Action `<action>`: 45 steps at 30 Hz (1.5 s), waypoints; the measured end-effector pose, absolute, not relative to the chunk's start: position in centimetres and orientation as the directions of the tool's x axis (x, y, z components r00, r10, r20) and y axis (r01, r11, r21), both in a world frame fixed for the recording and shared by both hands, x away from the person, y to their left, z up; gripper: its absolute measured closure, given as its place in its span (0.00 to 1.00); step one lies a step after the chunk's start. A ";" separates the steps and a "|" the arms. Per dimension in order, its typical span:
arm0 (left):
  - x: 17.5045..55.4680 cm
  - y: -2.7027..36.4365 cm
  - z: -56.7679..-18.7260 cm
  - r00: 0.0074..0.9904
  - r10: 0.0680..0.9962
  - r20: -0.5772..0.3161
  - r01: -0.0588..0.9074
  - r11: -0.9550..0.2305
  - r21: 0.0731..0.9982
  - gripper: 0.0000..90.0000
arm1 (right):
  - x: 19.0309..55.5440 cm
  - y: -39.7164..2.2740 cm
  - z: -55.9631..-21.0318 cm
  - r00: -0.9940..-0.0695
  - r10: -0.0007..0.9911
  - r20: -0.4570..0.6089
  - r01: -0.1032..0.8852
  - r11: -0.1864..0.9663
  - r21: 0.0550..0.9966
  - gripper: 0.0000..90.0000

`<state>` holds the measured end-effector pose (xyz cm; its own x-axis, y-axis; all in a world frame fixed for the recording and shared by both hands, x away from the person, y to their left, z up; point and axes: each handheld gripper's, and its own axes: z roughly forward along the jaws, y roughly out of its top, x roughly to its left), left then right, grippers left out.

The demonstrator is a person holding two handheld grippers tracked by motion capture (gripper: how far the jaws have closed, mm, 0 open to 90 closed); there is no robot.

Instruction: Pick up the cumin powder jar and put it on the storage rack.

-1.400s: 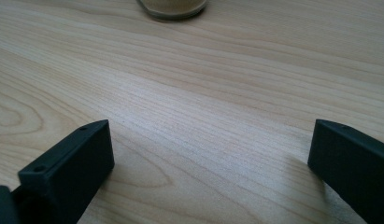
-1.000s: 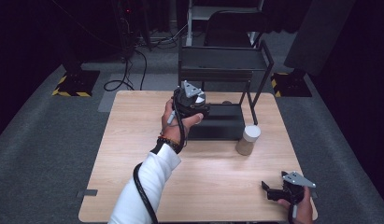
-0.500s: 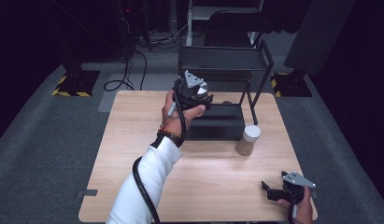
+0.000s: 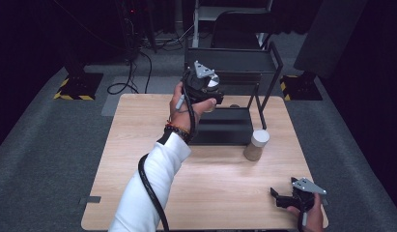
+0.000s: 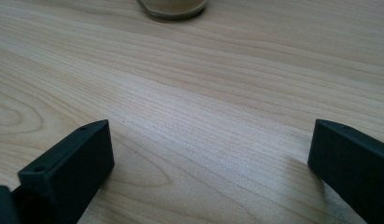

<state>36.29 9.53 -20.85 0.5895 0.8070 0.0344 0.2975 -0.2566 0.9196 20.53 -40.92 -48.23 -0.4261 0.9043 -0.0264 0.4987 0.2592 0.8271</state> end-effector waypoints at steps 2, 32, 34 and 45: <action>36.3 9.4 -20.4 0.586 0.809 0.041 0.293 -0.259 0.920 0.35 | 20.5 -40.9 -48.2 -0.426 0.904 -0.026 0.499 0.259 0.827 0.00; 38.9 9.5 -16.6 0.611 0.790 0.049 0.275 -0.270 0.923 0.35 | 20.7 -41.0 -48.2 -0.425 0.905 -0.016 0.507 0.252 0.824 0.00; 39.0 9.6 -16.4 0.613 0.789 0.048 0.271 -0.267 0.925 0.35 | 20.7 -41.0 -48.2 -0.424 0.905 -0.015 0.507 0.251 0.825 0.00; 39.6 9.7 -15.3 0.608 0.792 0.050 0.263 -0.260 0.929 0.35 | 20.7 -41.0 -48.2 -0.425 0.905 -0.017 0.506 0.253 0.824 0.00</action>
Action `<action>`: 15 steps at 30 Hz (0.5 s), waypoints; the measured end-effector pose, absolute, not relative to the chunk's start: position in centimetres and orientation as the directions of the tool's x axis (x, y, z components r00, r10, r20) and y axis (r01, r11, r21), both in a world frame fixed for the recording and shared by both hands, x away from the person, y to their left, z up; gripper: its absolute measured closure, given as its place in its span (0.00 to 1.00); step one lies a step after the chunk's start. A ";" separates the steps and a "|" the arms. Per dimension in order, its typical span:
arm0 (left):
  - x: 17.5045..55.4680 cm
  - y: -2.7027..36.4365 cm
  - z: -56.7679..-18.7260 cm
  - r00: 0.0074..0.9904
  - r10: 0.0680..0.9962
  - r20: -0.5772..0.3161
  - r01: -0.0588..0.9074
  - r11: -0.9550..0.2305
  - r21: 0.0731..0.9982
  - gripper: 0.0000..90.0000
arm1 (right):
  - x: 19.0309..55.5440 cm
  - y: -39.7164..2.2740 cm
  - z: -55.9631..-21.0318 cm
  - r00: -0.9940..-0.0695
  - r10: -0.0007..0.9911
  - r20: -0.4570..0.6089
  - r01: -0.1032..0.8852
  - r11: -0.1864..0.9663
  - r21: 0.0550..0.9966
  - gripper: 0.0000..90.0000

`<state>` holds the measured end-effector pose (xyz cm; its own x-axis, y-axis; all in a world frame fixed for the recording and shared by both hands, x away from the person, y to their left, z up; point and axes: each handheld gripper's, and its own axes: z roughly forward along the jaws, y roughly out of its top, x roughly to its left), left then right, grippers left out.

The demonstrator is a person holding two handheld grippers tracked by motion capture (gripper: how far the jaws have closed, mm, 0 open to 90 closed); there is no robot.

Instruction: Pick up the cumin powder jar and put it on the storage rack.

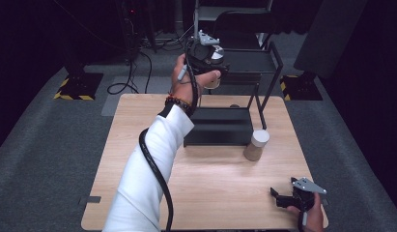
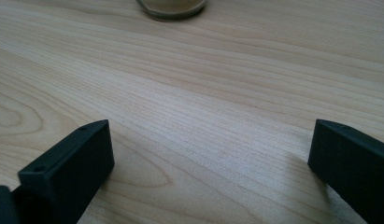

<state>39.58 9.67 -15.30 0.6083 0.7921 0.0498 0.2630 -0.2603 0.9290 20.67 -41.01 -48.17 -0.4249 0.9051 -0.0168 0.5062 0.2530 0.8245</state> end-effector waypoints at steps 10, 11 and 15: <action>41.1 9.2 -14.5 0.594 0.803 0.053 0.257 -0.252 0.933 0.35 | 20.6 -40.9 -48.2 -0.425 0.905 -0.022 0.502 0.256 0.826 0.00; 41.3 9.1 -14.4 0.591 0.804 0.055 0.257 -0.253 0.933 0.35 | 20.6 -40.9 -48.2 -0.425 0.905 -0.022 0.502 0.256 0.826 0.00; 42.0 8.9 -14.2 0.586 0.808 0.056 0.255 -0.249 0.934 0.35 | 20.6 -41.0 -48.2 -0.425 0.905 -0.021 0.503 0.255 0.826 0.00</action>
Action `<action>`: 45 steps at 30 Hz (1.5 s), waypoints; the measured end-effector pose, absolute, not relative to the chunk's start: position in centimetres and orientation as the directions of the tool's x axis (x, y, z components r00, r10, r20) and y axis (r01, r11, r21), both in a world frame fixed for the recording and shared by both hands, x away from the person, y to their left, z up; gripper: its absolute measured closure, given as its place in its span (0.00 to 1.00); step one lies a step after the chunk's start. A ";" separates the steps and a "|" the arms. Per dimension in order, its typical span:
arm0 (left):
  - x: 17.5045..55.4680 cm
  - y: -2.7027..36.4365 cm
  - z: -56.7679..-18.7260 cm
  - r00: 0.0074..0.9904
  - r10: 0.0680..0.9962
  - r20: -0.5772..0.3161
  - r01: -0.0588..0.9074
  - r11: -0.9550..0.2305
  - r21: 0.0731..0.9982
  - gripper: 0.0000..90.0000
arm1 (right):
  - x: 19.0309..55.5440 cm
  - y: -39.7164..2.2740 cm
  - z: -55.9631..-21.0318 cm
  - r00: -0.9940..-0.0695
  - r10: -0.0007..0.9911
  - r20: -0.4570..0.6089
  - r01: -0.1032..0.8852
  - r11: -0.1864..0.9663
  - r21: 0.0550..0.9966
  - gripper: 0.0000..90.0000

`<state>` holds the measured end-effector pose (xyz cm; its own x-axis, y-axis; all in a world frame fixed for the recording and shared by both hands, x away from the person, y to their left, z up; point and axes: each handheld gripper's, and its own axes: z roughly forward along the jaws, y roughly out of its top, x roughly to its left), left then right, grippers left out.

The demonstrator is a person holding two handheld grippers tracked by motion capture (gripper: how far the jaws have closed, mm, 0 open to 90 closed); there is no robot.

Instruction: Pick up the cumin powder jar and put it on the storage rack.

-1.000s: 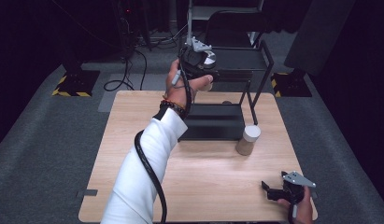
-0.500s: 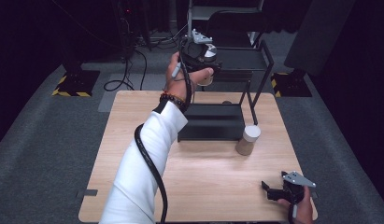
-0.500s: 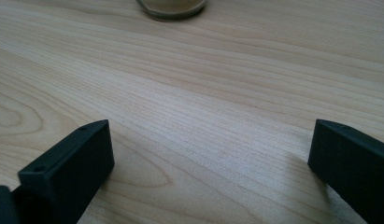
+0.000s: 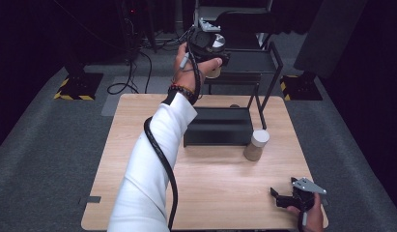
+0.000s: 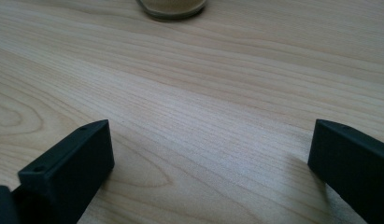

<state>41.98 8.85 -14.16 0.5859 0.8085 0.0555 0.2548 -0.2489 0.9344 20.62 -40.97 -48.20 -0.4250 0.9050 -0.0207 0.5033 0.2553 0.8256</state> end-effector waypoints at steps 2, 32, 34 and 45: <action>42.3 8.6 -14.0 0.581 0.812 0.055 0.255 -0.246 0.935 0.35 | 20.6 -41.0 -48.2 -0.425 0.905 -0.020 0.504 0.255 0.825 0.00; 47.4 6.8 -14.5 0.555 0.829 0.076 0.263 -0.261 0.929 0.35 | 20.7 -41.0 -48.2 -0.425 0.905 -0.016 0.506 0.252 0.825 0.00; 47.5 6.7 -14.7 0.553 0.829 0.076 0.265 -0.262 0.928 0.35 | 20.7 -41.0 -48.2 -0.425 0.905 -0.016 0.507 0.252 0.825 0.00; 48.3 6.7 -16.1 0.547 0.835 0.062 0.276 -0.250 0.928 0.35 | 20.7 -41.0 -48.2 -0.425 0.905 -0.017 0.506 0.253 0.824 0.00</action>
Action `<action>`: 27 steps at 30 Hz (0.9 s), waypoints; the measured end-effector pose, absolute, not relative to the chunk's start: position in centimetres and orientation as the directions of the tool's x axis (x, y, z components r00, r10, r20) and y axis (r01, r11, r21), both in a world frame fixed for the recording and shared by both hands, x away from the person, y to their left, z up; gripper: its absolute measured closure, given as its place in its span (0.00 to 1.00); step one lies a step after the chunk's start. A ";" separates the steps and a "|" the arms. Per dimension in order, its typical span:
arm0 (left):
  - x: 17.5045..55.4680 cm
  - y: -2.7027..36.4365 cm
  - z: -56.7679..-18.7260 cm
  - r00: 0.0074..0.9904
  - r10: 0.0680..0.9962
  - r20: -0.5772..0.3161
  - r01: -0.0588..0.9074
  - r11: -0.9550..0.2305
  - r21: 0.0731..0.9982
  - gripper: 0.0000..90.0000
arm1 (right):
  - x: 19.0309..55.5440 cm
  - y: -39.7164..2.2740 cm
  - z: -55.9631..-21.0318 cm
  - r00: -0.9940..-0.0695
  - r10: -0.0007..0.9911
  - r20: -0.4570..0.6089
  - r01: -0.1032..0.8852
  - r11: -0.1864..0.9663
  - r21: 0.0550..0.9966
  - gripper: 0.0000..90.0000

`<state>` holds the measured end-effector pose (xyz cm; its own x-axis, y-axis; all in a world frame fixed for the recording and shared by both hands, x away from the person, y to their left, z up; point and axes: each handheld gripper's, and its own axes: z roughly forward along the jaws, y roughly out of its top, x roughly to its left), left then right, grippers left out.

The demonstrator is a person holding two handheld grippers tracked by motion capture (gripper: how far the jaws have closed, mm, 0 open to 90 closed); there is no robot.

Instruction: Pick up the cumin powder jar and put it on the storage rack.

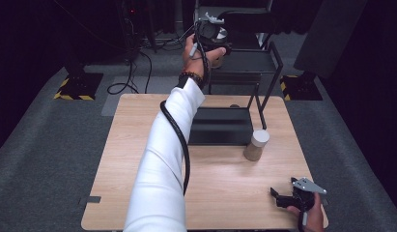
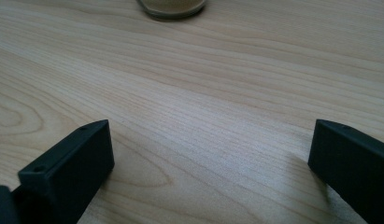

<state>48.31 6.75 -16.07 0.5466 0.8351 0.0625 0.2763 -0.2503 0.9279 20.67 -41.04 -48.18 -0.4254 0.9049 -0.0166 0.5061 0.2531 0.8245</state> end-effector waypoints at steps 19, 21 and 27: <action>47.4 6.8 -16.0 0.539 0.841 0.051 0.252 -0.219 0.943 0.12 | 20.6 -41.0 -48.2 -0.425 0.905 -0.018 0.505 0.254 0.825 0.00; 46.8 6.8 -15.8 0.528 0.847 0.054 0.241 -0.211 0.947 0.08 | 20.6 -41.0 -48.2 -0.425 0.905 -0.018 0.505 0.254 0.825 0.00; 45.3 7.3 -15.0 0.523 0.850 0.064 0.231 -0.214 0.949 0.04 | 20.6 -41.0 -48.2 -0.425 0.905 -0.020 0.503 0.255 0.826 0.00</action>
<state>45.27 7.31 -15.00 0.5233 0.8498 0.0641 0.2306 -0.2136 0.9493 20.61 -41.00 -48.20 -0.4254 0.9048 -0.0201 0.5033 0.2550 0.8256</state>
